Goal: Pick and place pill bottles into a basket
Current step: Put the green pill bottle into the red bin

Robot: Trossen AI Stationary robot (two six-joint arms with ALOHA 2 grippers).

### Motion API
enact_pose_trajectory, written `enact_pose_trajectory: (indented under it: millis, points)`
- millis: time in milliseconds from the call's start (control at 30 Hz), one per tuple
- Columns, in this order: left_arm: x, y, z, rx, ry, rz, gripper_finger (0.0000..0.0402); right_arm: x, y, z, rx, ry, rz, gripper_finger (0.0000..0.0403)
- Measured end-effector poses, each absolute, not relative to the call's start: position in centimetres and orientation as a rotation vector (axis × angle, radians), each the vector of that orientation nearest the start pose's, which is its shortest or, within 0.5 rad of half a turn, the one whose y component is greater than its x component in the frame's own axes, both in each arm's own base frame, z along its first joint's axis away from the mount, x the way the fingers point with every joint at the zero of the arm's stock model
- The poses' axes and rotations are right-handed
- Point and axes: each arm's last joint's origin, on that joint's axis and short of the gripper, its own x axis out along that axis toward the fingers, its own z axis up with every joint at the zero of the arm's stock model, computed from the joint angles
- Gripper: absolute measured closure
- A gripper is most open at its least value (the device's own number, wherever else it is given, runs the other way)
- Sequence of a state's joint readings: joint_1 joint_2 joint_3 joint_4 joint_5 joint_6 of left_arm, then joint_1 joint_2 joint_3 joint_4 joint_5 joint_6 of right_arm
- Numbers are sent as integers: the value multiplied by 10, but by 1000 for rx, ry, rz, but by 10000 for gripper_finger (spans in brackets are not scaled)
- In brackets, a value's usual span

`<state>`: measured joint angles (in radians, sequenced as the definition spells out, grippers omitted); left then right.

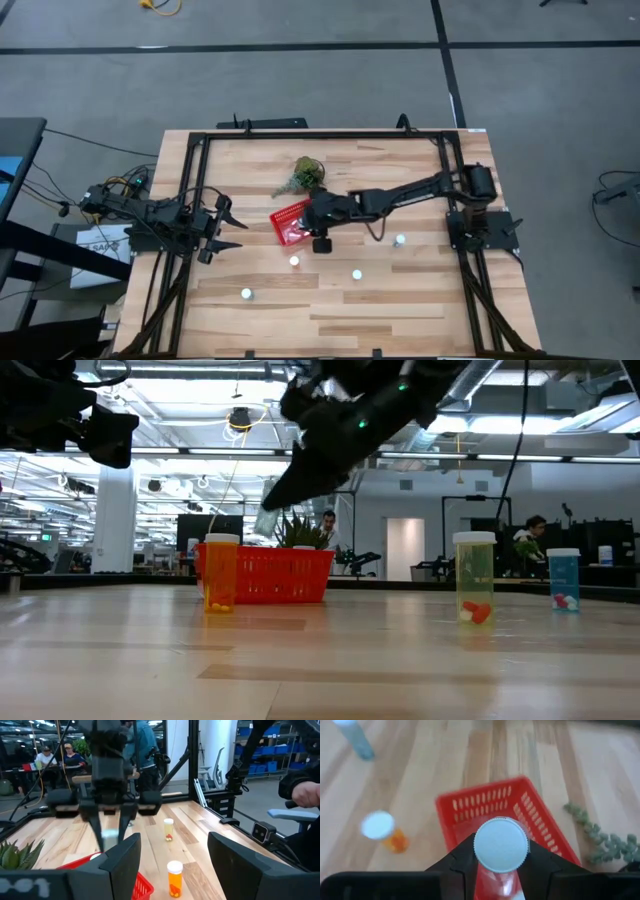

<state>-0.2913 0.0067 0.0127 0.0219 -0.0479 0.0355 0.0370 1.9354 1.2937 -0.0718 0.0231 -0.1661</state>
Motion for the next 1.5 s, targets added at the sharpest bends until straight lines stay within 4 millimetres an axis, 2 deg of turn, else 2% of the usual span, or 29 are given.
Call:
enact_pose_trajectory:
  millis: [267,333,667,967,1267,1500]
  points:
    - [94,-27,169,38,-33,-242,180,439,11,175,-180,807,131,295]
    - [94,-27,169,38,-33,-243,180,445,12,177,-192,801,139,295]
    - [94,-27,169,30,-32,-243,180,448,-6,186,-178,789,132,295]
    - [94,-27,169,32,-32,-243,180,444,-18,182,-168,837,129,295]
    - [94,-27,169,29,-32,-243,180,440,-38,180,-67,893,-8,294]
    - [94,-27,169,35,-33,-243,180,437,-45,179,18,915,-56,294]
